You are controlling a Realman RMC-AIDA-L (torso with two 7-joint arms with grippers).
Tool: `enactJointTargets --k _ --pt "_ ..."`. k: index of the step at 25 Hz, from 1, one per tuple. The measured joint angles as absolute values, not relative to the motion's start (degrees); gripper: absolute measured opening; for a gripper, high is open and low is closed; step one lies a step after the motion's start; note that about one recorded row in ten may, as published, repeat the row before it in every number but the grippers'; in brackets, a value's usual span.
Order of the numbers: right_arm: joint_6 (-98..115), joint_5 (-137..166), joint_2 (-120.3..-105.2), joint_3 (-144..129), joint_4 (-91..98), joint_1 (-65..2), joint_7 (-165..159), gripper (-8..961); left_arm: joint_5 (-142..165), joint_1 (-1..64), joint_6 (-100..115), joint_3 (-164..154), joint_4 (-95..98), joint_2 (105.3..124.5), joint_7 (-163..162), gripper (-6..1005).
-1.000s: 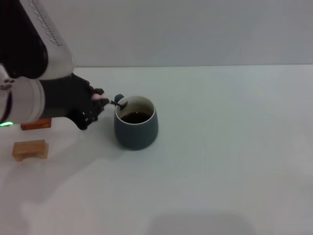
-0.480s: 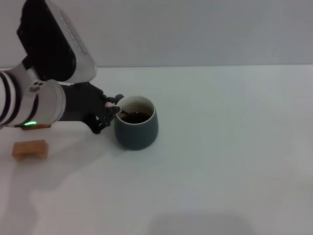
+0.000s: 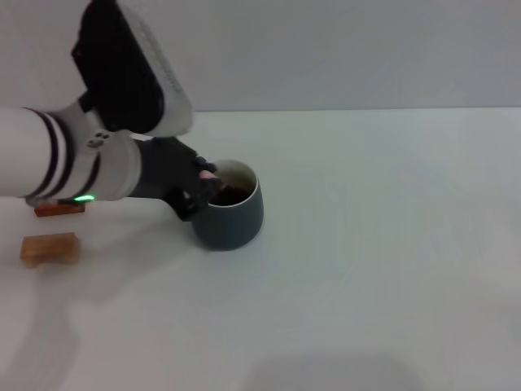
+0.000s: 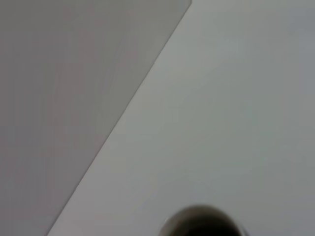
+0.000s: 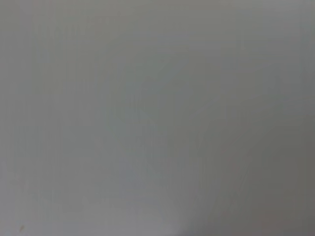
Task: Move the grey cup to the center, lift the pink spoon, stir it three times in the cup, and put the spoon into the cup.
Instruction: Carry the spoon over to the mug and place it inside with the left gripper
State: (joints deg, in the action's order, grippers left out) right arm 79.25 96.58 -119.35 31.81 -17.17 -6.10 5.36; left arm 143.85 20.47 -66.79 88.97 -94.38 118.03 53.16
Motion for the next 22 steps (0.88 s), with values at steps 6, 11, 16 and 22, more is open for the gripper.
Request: enactJointTargets --k 6,11,16,22 --pt "79.1 96.6 -119.35 31.4 -17.0 -6.5 5.4 0 143.8 20.2 -66.9 85.9 -96.1 118.13 52.8 144" --pt "79.0 96.6 -119.35 31.3 -16.9 -6.7 5.4 0 144.3 18.0 -67.6 86.3 -98.3 118.06 52.6 145" --pt "78.9 96.6 -119.29 31.2 -16.9 -6.8 5.4 -1 146.8 16.7 -68.0 87.3 -98.6 117.94 52.4 146" --pt "78.9 96.8 -119.27 31.1 -17.0 -6.7 5.4 -1 147.7 16.7 -67.1 88.0 -98.2 118.02 52.3 147"
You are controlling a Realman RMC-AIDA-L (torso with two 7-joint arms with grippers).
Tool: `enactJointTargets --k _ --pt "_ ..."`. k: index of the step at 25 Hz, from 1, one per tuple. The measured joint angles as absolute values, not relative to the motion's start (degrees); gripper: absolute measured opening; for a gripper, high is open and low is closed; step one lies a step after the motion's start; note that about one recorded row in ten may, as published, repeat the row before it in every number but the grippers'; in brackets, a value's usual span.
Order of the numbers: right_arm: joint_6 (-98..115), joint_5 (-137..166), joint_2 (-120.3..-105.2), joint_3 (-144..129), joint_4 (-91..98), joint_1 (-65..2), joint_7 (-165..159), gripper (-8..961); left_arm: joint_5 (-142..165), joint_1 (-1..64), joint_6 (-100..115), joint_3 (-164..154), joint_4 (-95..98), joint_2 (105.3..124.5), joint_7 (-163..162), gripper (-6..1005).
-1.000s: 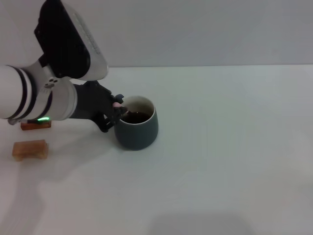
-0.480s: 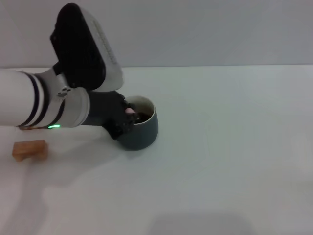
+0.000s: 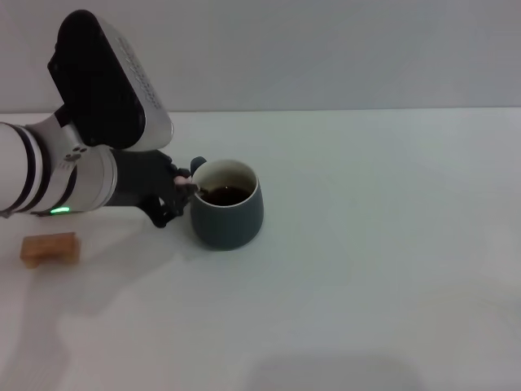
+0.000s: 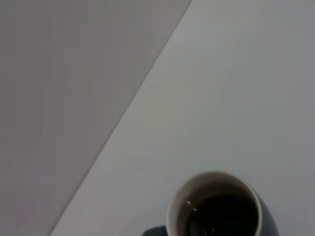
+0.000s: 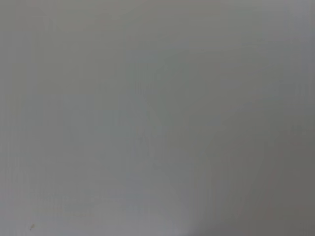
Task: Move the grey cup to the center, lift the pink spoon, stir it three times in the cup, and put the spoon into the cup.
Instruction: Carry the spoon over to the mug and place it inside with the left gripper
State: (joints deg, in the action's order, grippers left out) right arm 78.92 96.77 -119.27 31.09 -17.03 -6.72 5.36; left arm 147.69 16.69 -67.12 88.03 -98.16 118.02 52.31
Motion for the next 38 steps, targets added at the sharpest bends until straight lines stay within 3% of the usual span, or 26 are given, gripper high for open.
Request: enactJointTargets --k 12,24,38 --pt "79.1 97.0 -119.37 31.0 -17.1 -6.1 5.4 -1 146.7 20.4 -64.6 84.1 -96.1 118.19 52.4 149" --pt "79.1 97.1 -119.45 30.5 -17.2 -6.1 5.4 -1 147.1 13.1 -65.7 84.6 -102.1 117.98 52.1 151" --pt "79.5 97.1 -119.4 29.3 -17.4 -6.1 5.4 -1 147.1 15.8 -64.0 86.8 -98.6 118.07 52.5 154"
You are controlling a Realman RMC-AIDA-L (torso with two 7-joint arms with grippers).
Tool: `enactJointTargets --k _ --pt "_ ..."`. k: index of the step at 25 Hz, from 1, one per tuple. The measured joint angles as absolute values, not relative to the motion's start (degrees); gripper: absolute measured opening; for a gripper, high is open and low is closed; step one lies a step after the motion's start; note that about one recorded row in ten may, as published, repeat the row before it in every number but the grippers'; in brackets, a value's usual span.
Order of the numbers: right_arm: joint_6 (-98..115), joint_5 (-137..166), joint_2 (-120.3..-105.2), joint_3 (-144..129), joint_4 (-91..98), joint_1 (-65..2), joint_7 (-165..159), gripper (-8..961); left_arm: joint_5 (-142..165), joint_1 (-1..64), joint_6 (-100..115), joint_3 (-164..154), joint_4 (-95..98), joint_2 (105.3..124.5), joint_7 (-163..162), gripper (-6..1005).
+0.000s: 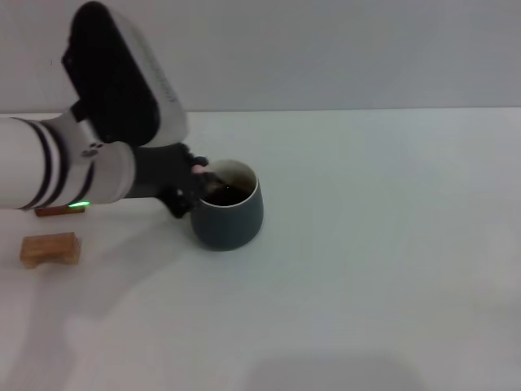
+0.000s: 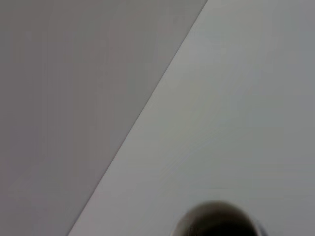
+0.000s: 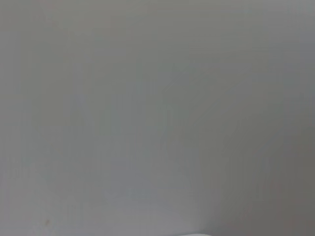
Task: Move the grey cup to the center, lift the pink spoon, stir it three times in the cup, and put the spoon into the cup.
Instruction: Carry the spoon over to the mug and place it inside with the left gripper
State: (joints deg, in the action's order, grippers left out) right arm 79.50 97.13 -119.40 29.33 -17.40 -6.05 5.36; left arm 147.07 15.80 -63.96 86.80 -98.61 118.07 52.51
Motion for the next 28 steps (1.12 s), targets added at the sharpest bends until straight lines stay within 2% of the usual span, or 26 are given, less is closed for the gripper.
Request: enactJointTargets --k 7,19,28 --pt "79.6 97.1 -119.48 28.7 -17.4 -5.9 5.4 -1 146.6 17.8 -62.2 80.7 -98.6 118.34 51.5 155" --pt "79.6 97.1 -119.36 28.0 -17.4 -5.8 5.4 -1 147.1 12.0 -62.4 83.7 -101.4 117.93 50.7 157" --pt "79.7 97.1 -119.28 27.9 -17.4 -5.9 5.4 -1 146.3 14.9 -60.3 84.3 -98.6 118.27 50.6 159"
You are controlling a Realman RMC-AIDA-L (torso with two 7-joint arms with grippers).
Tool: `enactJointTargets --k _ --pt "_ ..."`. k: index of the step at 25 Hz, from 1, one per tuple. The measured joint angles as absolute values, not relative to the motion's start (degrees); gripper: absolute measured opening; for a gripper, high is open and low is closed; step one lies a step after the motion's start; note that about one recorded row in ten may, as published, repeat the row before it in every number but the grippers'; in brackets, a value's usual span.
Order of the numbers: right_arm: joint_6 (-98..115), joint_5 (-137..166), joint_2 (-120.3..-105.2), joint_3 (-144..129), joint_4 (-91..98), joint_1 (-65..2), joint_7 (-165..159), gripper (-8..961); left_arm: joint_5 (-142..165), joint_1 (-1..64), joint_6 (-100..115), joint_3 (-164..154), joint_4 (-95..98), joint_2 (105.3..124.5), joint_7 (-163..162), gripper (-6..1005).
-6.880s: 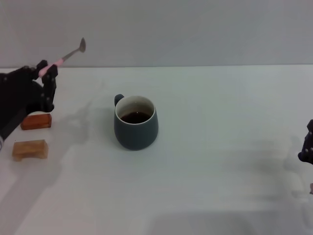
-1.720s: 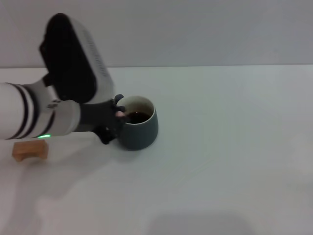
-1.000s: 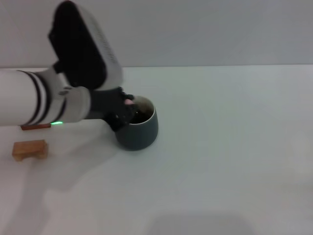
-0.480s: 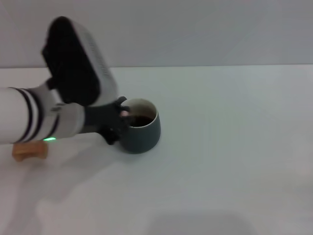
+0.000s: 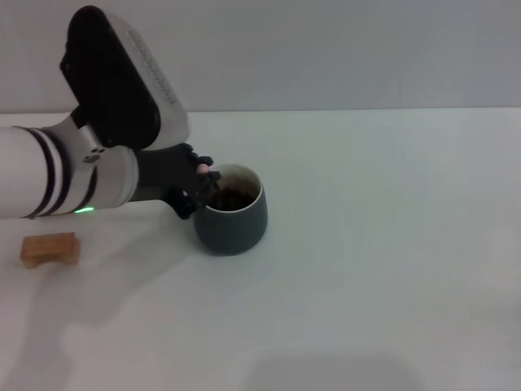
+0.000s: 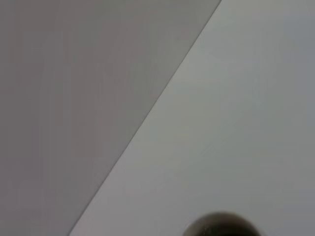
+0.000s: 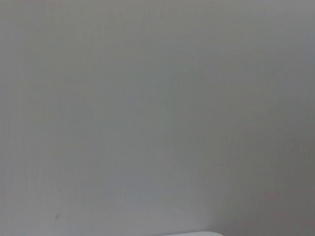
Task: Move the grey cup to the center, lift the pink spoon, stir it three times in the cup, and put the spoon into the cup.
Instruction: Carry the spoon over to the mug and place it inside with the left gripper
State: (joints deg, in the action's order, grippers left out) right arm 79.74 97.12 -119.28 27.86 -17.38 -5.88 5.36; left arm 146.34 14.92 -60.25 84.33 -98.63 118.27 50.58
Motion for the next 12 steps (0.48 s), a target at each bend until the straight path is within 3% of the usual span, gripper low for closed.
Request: enactJointTargets --k 8,12 --pt "81.4 97.0 -119.26 27.9 -17.4 -5.3 5.4 -1 144.1 12.4 -52.6 81.7 -99.6 118.28 50.0 160" --pt "81.7 97.2 -119.32 27.9 -17.2 -5.0 5.4 -1 143.6 11.0 -49.3 79.9 -100.7 118.15 50.0 243"
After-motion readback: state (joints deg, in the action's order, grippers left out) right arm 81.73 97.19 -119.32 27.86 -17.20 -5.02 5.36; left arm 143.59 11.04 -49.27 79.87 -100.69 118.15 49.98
